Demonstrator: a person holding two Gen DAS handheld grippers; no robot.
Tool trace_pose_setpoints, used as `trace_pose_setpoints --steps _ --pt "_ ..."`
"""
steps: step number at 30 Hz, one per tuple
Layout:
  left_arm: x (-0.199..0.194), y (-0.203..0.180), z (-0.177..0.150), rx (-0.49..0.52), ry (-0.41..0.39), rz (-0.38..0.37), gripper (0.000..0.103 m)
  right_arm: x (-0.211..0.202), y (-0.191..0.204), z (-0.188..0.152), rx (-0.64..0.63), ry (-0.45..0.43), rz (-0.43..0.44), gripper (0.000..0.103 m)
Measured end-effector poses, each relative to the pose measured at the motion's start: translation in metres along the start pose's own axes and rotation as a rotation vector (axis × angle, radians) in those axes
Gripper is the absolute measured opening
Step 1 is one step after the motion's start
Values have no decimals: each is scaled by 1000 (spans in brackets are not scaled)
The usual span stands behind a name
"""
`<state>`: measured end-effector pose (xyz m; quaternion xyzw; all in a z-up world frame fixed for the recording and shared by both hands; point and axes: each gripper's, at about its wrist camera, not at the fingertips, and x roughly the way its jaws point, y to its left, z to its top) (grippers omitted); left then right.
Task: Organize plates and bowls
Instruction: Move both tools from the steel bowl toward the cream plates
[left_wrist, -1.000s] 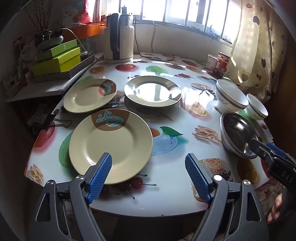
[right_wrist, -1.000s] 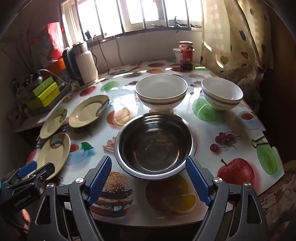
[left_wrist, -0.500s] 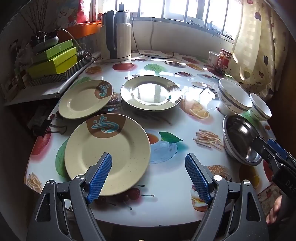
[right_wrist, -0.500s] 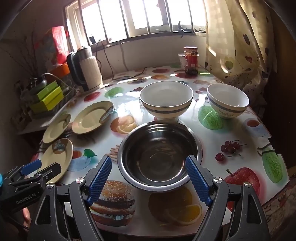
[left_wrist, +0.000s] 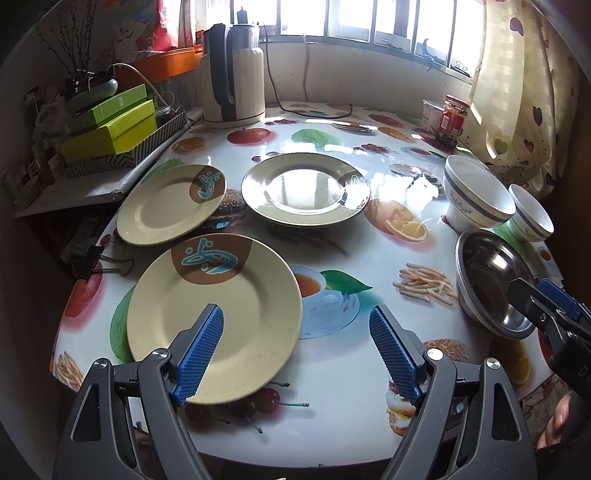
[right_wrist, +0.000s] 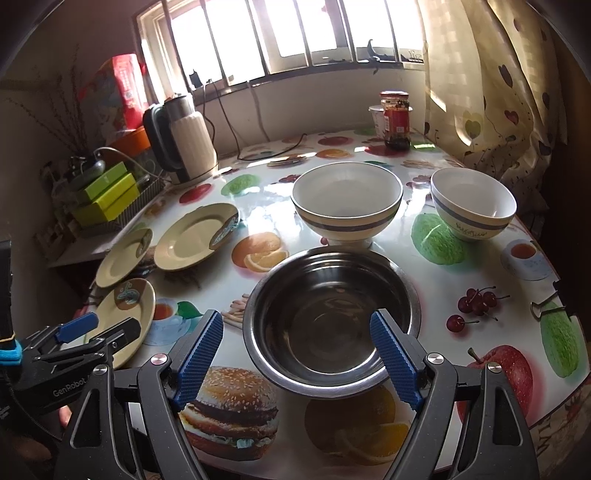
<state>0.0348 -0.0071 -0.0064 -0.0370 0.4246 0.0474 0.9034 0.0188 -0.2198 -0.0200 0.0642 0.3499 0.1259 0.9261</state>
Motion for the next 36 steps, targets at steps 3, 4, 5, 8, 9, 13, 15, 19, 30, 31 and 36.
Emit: trace_pose_setpoints --steps 3,4,5,8,9,13,15,19,30,31,36 --pt "0 0 0 -4 -2 0 82 2 -1 0 -1 6 -21 83" --pt "0 0 0 -4 -2 1 82 2 -1 -1 -4 6 -22 83" --pt "0 0 0 -4 -1 1 82 2 -1 0 -3 5 -24 83" --pt "-1 1 -1 -2 2 2 82 2 -1 -1 -1 7 -18 83" --pt "0 1 -1 -4 3 2 82 2 -1 -1 -1 7 -18 83" --pt "0 1 -1 -5 2 4 82 3 -1 -3 -1 13 -17 83" --pt "0 1 -1 -5 2 2 82 3 -1 -3 -2 15 -18 83" --pt "-1 0 -1 1 0 3 82 3 1 -3 -9 14 -21 83" --pt "-2 2 -1 -5 1 6 82 4 2 -3 -12 15 -21 83" --pt "-2 2 -1 -4 0 6 82 4 3 -3 -12 15 -23 83" --pt "-1 2 -1 -3 2 5 82 5 3 -2 -12 18 -23 83"
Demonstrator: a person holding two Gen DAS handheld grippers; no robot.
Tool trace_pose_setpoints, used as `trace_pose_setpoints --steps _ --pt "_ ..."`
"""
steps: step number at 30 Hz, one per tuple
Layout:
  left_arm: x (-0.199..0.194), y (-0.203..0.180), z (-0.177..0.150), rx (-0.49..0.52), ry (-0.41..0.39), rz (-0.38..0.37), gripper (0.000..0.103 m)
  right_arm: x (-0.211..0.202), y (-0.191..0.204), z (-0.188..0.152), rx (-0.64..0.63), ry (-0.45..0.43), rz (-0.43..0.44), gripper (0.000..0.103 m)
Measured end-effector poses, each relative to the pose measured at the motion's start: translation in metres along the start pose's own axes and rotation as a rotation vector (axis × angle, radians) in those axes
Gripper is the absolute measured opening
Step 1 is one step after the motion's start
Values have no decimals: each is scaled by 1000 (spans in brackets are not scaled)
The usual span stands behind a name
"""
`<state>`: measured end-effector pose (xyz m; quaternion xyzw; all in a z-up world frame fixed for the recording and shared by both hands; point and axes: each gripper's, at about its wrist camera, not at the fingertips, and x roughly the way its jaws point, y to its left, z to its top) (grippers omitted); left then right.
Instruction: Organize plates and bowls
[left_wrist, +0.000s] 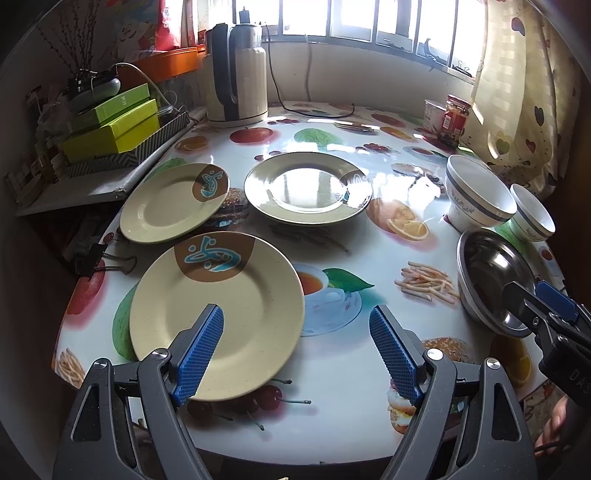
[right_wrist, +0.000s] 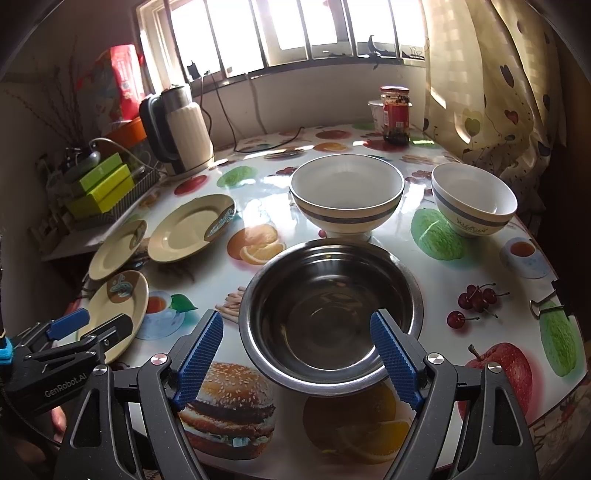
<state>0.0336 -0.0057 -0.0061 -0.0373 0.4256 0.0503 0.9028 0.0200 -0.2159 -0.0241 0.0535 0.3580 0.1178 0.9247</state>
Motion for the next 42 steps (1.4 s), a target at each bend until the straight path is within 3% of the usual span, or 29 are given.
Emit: trace_pose_setpoints --steps 10,26,37,42 --pt "-1 2 1 -6 -10 -12 82 0 0 1 -6 -7 8 83" --pt "3 23 27 6 -44 14 82 12 21 35 -79 -29 31 83" --pt "30 50 83 -7 -26 -82 81 44 41 85 -62 -19 29 83" --pt "53 62 105 -43 10 -126 81 70 53 99 -62 30 43 83"
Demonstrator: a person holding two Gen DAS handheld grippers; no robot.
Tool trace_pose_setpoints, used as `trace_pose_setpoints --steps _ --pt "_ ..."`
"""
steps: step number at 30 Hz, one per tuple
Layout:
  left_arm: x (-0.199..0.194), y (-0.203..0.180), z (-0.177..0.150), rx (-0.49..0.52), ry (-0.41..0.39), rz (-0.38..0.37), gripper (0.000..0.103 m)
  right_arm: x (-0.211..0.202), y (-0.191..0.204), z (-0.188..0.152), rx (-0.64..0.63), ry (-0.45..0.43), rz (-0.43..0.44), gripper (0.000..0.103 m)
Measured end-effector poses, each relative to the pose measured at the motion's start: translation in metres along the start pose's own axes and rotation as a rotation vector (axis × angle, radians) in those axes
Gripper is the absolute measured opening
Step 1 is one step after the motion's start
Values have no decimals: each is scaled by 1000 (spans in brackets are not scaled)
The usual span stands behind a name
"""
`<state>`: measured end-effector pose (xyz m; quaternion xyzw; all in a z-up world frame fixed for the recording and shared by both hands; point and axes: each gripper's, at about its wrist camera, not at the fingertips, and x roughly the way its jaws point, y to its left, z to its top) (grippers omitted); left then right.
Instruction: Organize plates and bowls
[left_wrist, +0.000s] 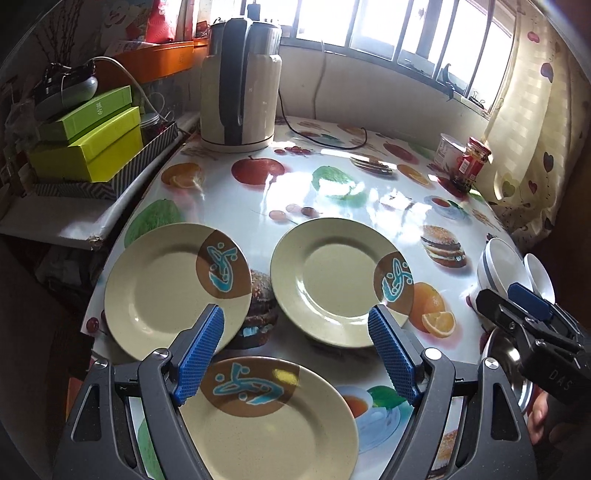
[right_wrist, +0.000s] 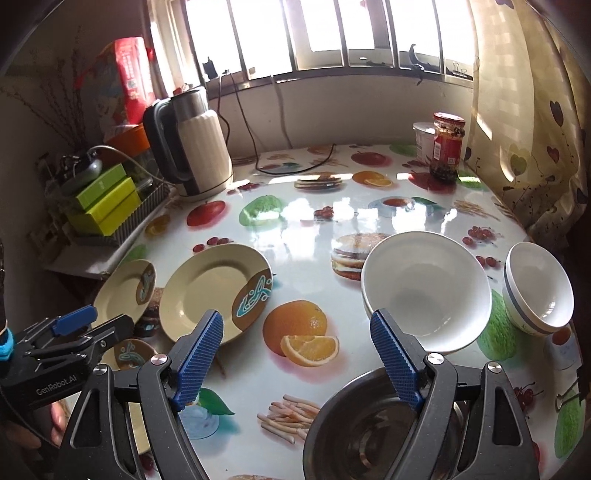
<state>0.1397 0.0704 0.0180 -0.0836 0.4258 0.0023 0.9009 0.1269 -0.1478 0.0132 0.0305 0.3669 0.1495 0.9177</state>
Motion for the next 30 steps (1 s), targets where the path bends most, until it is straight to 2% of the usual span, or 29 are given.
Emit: trace_pose_setpoints --steps 1,2,3,5,8,11,12,18,27,30 --pt "6 2 4 5 4 8 79 6 2 2 -3 8 -5 83" --pt "12 5 8 3 22 9 71 11 5 3 -8 14 -7 83" --pt "17 8 12 -11 37 -14 68 16 7 3 -8 23 -7 83" --pt "26 14 19 -35 53 -46 67 25 11 6 -1 37 5 83" --pt "36 13 26 12 47 4 67 40 15 7 9 63 4 79" --pt "49 16 31 11 80 -27 66 54 17 6 19 97 -7 73" --pt "52 16 32 12 86 -23 62 59 18 5 22 111 -8 73" --pt "73 21 40 15 122 -16 58 81 20 3 34 160 -13 66" --pt "91 17 51 39 128 -12 57 98 13 4 72 190 -11 57" --pt "94 14 54 45 132 -23 57 101 14 5 73 198 -7 51"
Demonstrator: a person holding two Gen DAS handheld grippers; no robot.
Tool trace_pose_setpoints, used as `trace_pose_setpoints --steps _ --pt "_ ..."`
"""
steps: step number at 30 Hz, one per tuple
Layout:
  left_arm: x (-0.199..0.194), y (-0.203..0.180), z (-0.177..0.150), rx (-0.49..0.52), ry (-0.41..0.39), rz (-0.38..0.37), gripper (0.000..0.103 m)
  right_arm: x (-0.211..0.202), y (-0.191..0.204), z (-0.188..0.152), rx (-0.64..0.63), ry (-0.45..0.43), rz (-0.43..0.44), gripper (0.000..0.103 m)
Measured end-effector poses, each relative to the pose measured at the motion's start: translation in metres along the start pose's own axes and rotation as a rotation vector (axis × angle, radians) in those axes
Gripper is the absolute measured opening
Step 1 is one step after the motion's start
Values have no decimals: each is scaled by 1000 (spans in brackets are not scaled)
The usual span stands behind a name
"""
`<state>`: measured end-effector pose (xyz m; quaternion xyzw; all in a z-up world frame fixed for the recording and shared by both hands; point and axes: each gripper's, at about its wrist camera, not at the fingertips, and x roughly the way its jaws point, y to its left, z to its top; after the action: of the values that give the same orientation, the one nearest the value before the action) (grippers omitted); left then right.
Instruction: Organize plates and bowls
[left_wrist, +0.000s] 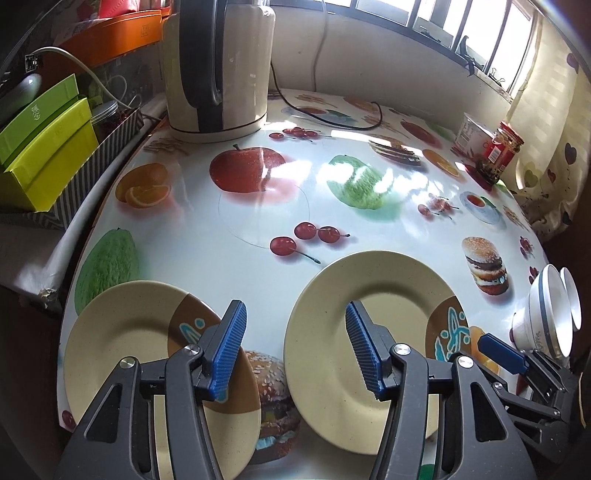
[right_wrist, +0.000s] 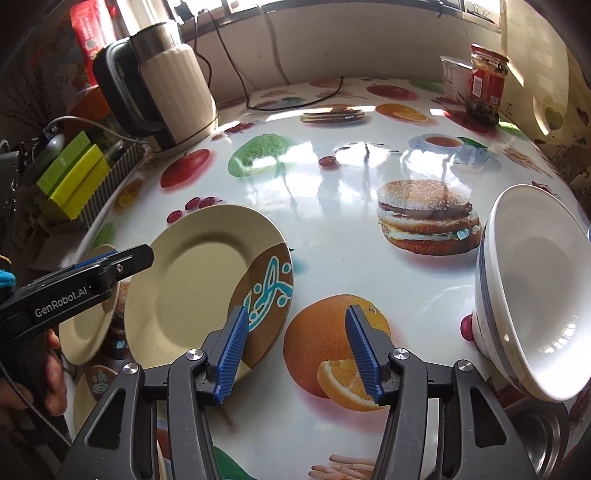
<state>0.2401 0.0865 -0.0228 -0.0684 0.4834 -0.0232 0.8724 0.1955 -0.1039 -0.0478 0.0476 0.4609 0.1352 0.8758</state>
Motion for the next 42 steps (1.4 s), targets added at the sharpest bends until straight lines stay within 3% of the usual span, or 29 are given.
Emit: trace_pose_setpoints --steps 3,7,10,14,22,42 --pt "4 -1 3 -4 11 -20 51 3 0 1 9 11 19 51" --pt "8 -5 6 12 13 -30 51 6 1 0 21 17 39 48" --pt "13 -6 8 14 26 -41 50 6 1 0 27 16 61 41" --pt "16 -7 8 5 41 -70 42 9 1 0 42 23 90 37" --pt "18 -3 8 -12 48 -58 30 8 2 -1 47 22 119 27" --pt "7 -3 2 -39 38 -66 29 0 -5 -3 94 16 138 25"
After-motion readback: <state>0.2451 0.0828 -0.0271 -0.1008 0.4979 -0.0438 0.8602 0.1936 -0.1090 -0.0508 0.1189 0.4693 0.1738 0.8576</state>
